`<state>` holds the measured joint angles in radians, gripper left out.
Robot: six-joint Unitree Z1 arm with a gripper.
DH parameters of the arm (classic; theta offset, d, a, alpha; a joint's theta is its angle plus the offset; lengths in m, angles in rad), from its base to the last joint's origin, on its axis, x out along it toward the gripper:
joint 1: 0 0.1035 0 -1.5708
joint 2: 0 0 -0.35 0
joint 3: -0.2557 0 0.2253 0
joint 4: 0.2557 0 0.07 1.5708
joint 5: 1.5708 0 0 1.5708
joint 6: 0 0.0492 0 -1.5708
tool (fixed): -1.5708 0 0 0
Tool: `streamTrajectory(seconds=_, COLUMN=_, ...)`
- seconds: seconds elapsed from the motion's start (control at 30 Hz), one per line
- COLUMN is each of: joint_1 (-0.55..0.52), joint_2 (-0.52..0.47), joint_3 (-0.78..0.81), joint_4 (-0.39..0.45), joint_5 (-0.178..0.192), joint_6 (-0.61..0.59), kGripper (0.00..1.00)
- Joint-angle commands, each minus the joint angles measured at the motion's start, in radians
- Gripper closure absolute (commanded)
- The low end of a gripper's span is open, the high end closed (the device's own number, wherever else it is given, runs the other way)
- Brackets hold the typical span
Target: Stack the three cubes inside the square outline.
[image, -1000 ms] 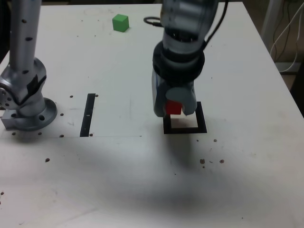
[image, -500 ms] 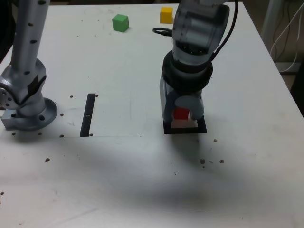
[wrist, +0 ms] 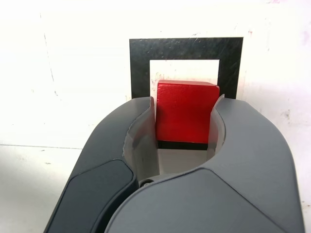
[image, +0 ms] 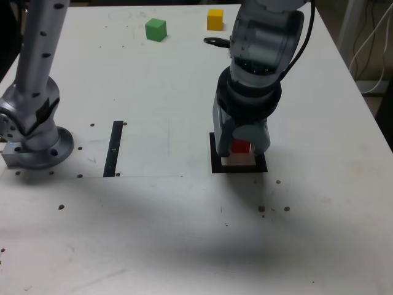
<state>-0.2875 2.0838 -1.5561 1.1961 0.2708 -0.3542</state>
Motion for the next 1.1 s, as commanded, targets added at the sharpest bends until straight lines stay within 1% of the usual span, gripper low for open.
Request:
streamTrajectory(seconds=0.0, joint_1=0.002, joint_2=0.007, joint_3=-0.005, joint_4=0.002, joint_5=0.002, joint_6=0.001, kGripper=0.60)
streamTrajectory(seconds=0.13, joint_1=0.002, joint_2=0.009, joint_3=-0.008, joint_4=0.014, joint_5=0.001, joint_6=0.001, kGripper=0.51)
streamTrajectory(seconds=0.2, joint_1=0.002, joint_2=0.009, joint_3=-0.011, joint_4=0.025, joint_5=0.001, joint_6=0.001, kGripper=0.43)
streamTrajectory(seconds=0.23, joint_1=0.002, joint_2=0.009, joint_3=-0.013, joint_4=0.031, joint_5=0.000, joint_6=0.001, kGripper=0.37)
streamTrajectory(seconds=0.37, joint_1=0.002, joint_2=0.007, joint_3=-0.017, joint_4=0.039, joint_5=-0.001, joint_6=0.001, kGripper=0.20)
streamTrajectory(seconds=0.47, joint_1=0.002, joint_2=0.007, joint_3=-0.014, joint_4=0.042, joint_5=-0.002, joint_6=0.001, kGripper=0.12)
streamTrajectory(seconds=0.57, joint_1=0.002, joint_2=0.007, joint_3=-0.010, joint_4=0.047, joint_5=-0.006, joint_6=0.001, kGripper=0.08)
streamTrajectory(seconds=0.77, joint_1=0.002, joint_2=0.003, joint_3=-0.012, joint_4=0.063, joint_5=-0.008, joint_6=0.001, kGripper=0.02)
streamTrajectory(seconds=0.97, joint_1=0.005, joint_2=-0.029, joint_3=-0.037, joint_4=0.100, joint_5=-0.006, joint_6=0.000, kGripper=0.01)
streamTrajectory(seconds=1.07, joint_1=0.013, joint_2=-0.052, joint_3=-0.057, joint_4=0.131, joint_5=0.004, joint_6=0.001, kGripper=0.01)
